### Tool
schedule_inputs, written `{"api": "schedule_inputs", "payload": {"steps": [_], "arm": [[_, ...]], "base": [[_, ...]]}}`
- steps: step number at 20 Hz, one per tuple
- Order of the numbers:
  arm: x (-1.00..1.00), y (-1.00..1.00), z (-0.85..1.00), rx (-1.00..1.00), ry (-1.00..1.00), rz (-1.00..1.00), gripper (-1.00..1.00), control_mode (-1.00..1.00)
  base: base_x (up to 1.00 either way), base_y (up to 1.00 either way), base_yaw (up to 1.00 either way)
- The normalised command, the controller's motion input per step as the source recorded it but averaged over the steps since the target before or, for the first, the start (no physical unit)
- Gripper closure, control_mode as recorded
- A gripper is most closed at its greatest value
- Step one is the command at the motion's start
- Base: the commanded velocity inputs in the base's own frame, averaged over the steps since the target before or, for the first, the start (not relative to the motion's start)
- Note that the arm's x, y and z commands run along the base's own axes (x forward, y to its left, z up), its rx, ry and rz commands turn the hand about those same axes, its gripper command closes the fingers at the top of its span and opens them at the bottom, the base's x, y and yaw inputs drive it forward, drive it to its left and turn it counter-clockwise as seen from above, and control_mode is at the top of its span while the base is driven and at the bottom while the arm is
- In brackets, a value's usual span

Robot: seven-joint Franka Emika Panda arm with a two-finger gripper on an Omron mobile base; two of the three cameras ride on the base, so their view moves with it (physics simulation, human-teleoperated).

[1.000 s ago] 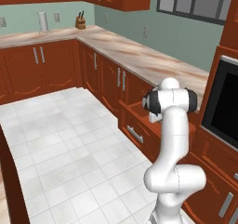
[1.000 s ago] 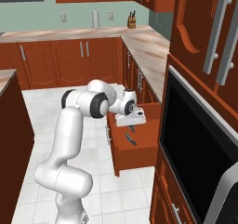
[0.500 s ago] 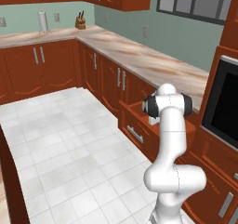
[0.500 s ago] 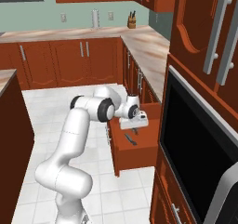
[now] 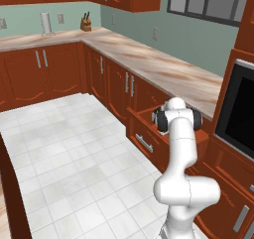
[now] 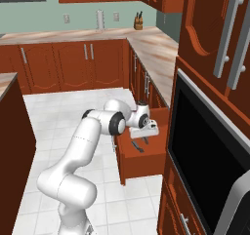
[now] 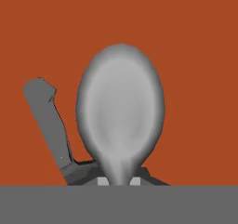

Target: Pick up the metallic utensils from the counter and place them in the open drawer. Make sure not to pick up any wooden utensils.

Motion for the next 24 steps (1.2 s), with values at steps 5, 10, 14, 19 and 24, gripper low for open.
{"api": "schedule_inputs", "payload": {"steps": [5, 10, 14, 19, 24], "arm": [[0.01, -0.09, 0.35, 0.0, 0.0, 0.0, -1.0, -1.0], [-0.05, 0.0, 0.47, 0.0, 0.0, 0.0, -1.0, -1.0], [-0.6, 0.2, 0.58, -0.01, 0.0, 0.0, -1.0, -1.0], [-1.0, 0.59, 0.48, -0.03, -0.07, 0.0, -1.0, -1.0], [-1.0, 0.38, 0.81, 0.0, -0.23, 0.0, -1.0, -1.0]], "base": [[0.0, 0.0, 0.0], [0.0, 0.0, 0.0], [0.0, 0.0, 0.0], [0.0, 0.0, 0.0], [0.0, 0.0, 0.0]]}}
